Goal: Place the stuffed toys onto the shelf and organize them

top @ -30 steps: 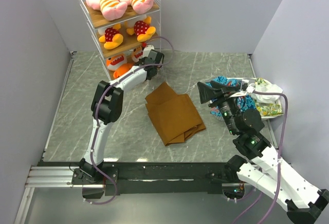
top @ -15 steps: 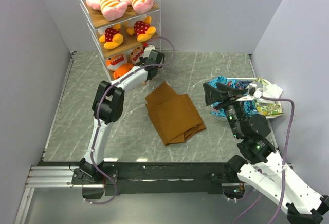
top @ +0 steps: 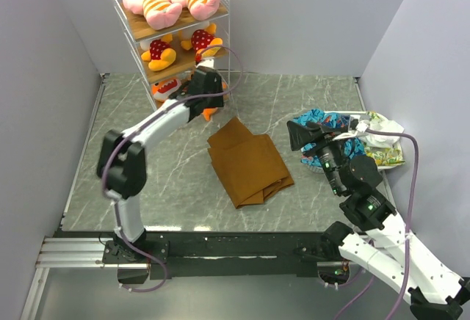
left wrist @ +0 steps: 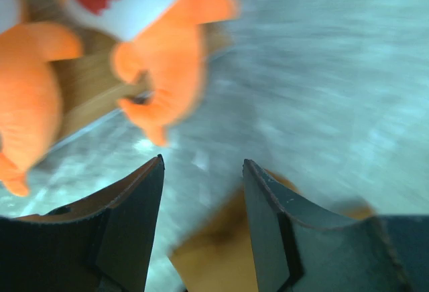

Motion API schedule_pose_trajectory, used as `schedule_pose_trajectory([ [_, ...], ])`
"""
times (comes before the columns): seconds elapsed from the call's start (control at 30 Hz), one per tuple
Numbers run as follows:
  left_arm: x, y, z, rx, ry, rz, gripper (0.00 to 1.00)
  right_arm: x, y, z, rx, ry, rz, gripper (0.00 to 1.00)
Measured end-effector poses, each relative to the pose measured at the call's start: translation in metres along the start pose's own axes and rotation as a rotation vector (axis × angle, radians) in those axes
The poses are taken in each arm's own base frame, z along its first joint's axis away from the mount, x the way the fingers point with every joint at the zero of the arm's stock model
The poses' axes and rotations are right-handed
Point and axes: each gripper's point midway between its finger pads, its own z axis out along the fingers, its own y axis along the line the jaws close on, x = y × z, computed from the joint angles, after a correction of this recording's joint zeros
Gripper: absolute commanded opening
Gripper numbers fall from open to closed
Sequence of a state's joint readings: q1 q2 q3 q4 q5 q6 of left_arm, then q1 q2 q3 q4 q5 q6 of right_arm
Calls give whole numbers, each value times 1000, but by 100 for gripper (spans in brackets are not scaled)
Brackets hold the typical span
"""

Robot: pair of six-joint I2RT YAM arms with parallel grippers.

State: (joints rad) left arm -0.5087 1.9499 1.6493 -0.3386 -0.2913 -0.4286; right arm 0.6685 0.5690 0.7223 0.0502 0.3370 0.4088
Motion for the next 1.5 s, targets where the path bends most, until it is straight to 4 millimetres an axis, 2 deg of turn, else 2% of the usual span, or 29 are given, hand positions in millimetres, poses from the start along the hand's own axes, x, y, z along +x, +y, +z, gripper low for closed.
schedule_pose_trajectory([
  [0.1, -16, -21, -51, 171, -54, -8, 60, 10, -4, 1, 22, 46, -1, 82],
  [0.13, -19, -27, -70, 230, -71, -8, 62, 11, -4, 0, 26, 56, -2, 88],
  [0.17, -22, -32, -88, 281, -89, -10, 63, 12, -4, 0, 28, 67, -5, 100],
  [0.37, -25, -44, -190, 561, -205, 6, 78, 13, 0, -6, 11, 101, -4, 100],
  [0.4, -25, -43, -207, 599, -227, 10, 85, 14, 0, -7, 10, 107, -2, 100],
  [0.47, -25, -40, -237, 654, -273, 20, 91, 15, -1, -10, 12, 118, 1, 100],
  [0.5, -25, -37, -253, 681, -301, 24, 100, 16, -2, -11, 16, 124, 3, 100],
  [0.53, -26, -34, -268, 701, -330, 28, 97, 17, -3, -12, 21, 132, 3, 100],
  [0.63, -22, -19, -311, 743, -423, 28, 96, 20, -5, -15, 35, 157, 2, 100],
  [0.77, -7, 2, -348, 768, -524, 18, 96, 19, -5, -18, 47, 185, 8, 100],
  [0.83, -2, 11, -361, 776, -569, 9, 96, 16, -2, -19, 40, 189, 10, 100],
  [0.93, 4, 18, -367, 776, -591, -12, 96, 13, 3, -20, 24, 193, 21, 100],
  [1.27, 13, 13, -357, 786, -535, -29, 96, 28, 7, -16, 8, 254, 23, 100],
  [1.5, 14, 11, -357, 798, -523, -37, 96, 28, 8, -17, 2, 256, 28, 100],
])
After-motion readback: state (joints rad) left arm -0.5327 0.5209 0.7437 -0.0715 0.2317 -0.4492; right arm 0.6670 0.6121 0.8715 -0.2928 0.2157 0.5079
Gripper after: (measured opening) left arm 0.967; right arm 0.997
